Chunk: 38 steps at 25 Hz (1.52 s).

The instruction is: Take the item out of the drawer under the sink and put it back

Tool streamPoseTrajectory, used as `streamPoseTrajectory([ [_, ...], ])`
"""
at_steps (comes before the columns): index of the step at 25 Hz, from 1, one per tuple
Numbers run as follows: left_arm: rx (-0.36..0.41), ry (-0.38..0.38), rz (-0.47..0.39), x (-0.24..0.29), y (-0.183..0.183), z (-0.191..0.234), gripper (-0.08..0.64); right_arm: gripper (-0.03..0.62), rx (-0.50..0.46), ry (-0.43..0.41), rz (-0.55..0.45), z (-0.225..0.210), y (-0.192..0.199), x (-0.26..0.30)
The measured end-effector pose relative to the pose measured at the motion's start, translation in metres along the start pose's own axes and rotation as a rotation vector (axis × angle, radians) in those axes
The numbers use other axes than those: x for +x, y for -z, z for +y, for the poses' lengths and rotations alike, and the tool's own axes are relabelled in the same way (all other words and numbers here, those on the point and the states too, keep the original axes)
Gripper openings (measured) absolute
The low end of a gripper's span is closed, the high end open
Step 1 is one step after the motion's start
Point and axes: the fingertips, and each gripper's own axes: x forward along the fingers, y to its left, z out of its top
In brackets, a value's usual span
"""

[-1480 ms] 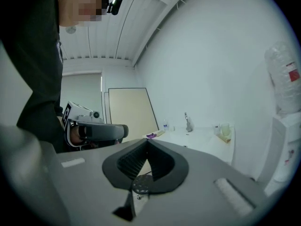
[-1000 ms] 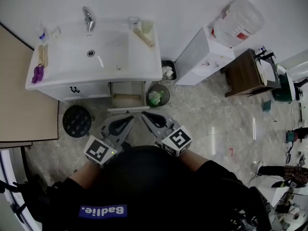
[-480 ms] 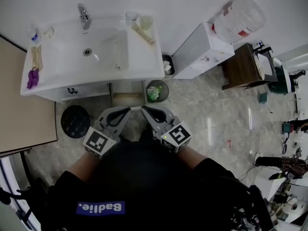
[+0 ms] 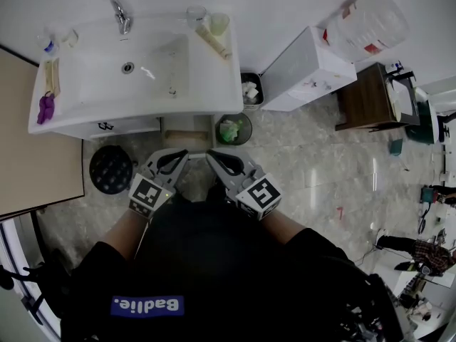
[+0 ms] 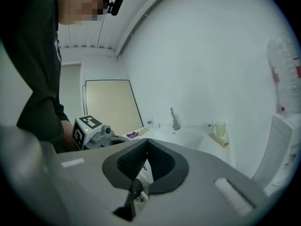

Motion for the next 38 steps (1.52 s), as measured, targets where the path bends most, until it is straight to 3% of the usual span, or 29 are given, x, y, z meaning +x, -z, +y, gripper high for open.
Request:
streamPoseTrajectory([
  [8, 0.046, 0.028, 0.131, 0.051, 0.037, 0.0, -0.006, 0.0, 0.028, -0.004, 0.021, -0.035, 0.009, -0.013],
  [18, 0.047, 0.04, 0.312, 0.099, 0.087, 0.023, -0.006, 0.0, 0.067, 0.02, 0.057, -0.078, 0.022, -0.022],
  [38, 0.165, 0.107, 0.622, 0.137, 0.191, 0.055, -0.003, 0.0, 0.096, 0.029, 0.102, -0.089, 0.046, -0.023],
])
